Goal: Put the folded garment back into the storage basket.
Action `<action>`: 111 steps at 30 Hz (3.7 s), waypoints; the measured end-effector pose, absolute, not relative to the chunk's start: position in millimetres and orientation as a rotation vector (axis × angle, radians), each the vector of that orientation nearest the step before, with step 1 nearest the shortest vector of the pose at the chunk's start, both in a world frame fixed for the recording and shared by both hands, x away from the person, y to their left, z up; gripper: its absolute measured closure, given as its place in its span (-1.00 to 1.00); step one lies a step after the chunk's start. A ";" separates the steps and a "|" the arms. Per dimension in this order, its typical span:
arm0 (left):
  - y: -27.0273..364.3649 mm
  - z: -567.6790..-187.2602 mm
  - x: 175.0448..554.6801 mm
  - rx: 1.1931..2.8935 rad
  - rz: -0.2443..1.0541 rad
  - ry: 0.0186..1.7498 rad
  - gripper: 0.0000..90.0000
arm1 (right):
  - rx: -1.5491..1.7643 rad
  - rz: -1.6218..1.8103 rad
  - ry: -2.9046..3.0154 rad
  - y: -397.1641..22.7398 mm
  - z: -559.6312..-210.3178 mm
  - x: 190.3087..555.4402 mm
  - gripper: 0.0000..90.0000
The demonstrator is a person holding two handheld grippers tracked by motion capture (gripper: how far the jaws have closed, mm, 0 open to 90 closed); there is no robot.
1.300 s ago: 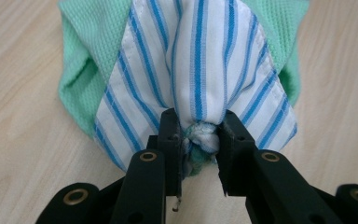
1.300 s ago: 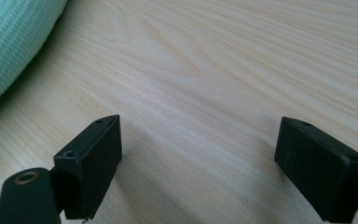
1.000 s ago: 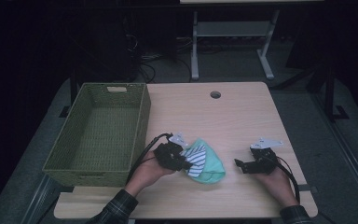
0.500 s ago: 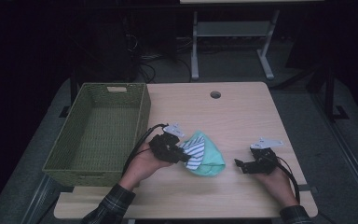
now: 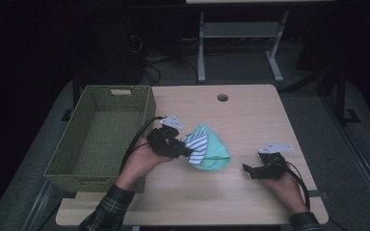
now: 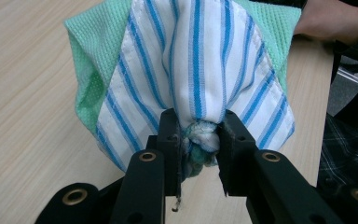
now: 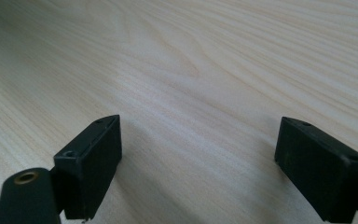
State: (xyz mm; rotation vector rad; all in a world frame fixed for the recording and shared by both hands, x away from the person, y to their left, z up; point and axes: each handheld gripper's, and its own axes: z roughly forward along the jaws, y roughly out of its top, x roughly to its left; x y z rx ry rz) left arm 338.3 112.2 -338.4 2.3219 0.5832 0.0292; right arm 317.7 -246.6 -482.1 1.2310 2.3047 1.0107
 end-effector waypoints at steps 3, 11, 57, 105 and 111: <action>114.7 -333.4 340.3 2.324 0.040 0.590 0.61 | 1.231 1.011 2.304 -246.5 -482.1 317.8 -0.69; 122.7 -320.9 346.0 2.337 0.064 0.611 0.61 | 1.250 0.991 2.306 -245.1 -482.5 318.1 -0.82; 235.3 -292.8 348.9 2.254 0.384 0.968 0.61 | 1.255 0.979 2.314 -243.2 -483.0 317.9 -0.93; 328.2 -332.9 364.6 2.153 0.514 1.341 0.60 | 1.254 0.979 2.314 -243.3 -483.0 317.9 -0.93; 330.4 -345.9 370.9 2.154 0.487 1.362 0.60 | 1.255 0.979 2.315 -243.3 -483.0 317.9 -0.93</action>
